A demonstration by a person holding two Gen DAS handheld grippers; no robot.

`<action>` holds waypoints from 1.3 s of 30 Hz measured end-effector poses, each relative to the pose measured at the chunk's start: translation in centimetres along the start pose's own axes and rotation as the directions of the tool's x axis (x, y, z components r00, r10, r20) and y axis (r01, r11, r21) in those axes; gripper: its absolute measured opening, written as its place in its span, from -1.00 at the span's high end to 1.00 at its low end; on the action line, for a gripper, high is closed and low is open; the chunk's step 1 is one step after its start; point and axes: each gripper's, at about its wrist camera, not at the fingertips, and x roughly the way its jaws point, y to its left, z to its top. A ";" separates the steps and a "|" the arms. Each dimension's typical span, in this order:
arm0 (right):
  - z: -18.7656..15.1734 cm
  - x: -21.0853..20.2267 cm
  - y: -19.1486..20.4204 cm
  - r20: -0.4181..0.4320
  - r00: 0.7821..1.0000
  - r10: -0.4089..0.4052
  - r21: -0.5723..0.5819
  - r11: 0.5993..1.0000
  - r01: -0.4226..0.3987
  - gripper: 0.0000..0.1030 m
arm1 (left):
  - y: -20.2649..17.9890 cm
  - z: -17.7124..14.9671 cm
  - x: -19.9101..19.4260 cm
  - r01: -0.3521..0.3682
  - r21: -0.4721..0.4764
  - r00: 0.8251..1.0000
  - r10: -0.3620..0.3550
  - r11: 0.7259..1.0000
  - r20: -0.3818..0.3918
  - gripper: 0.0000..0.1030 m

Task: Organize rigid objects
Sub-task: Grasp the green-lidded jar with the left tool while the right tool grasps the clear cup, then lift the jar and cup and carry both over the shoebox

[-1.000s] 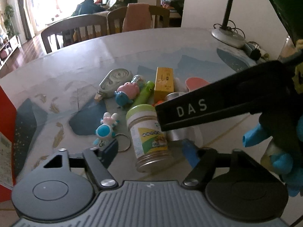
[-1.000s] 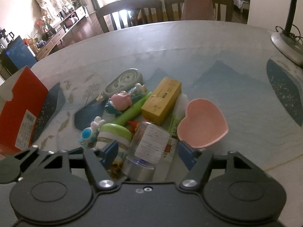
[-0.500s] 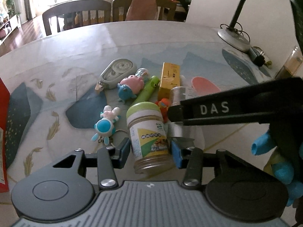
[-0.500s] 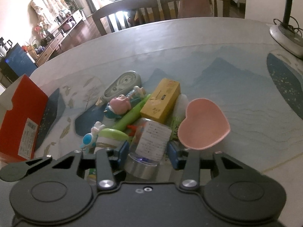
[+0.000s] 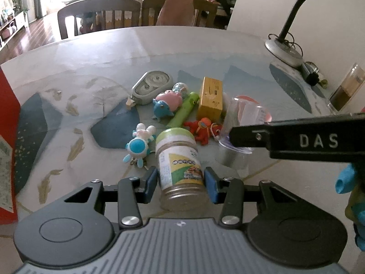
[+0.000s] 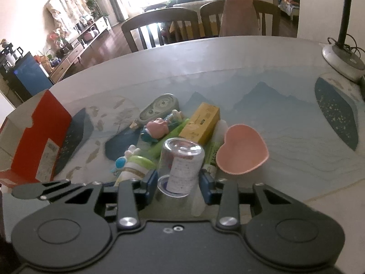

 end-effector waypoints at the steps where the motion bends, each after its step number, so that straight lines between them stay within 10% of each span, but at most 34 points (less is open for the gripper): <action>1: -0.1 -0.2 0.0 0.001 1.000 0.001 -0.002 1.000 -0.001 0.27 | 0.1 0.0 -0.2 0.003 -0.003 1.000 -0.003 1.000 0.003 0.16; 21: -1.8 -4.3 3.7 0.033 0.999 0.028 -0.017 0.999 -0.027 0.27 | 3.8 -1.4 -5.6 0.042 -0.087 0.997 -0.037 0.995 0.064 0.25; 23: -1.9 -4.6 4.3 0.036 0.999 0.031 -0.018 0.999 -0.030 0.27 | 4.5 -1.5 -6.3 0.062 -0.102 0.996 -0.055 0.993 0.070 0.91; 24: -2.0 -4.8 4.6 0.037 0.999 0.033 -0.019 0.999 -0.032 0.27 | 4.9 -1.4 -6.7 0.072 -0.113 0.996 -0.064 0.991 0.067 0.93; 39: -2.9 -5.6 6.5 0.044 0.999 0.011 0.003 1.000 -0.011 0.27 | 8.9 -4.3 -9.3 0.194 0.018 0.981 -0.193 0.981 -0.010 0.91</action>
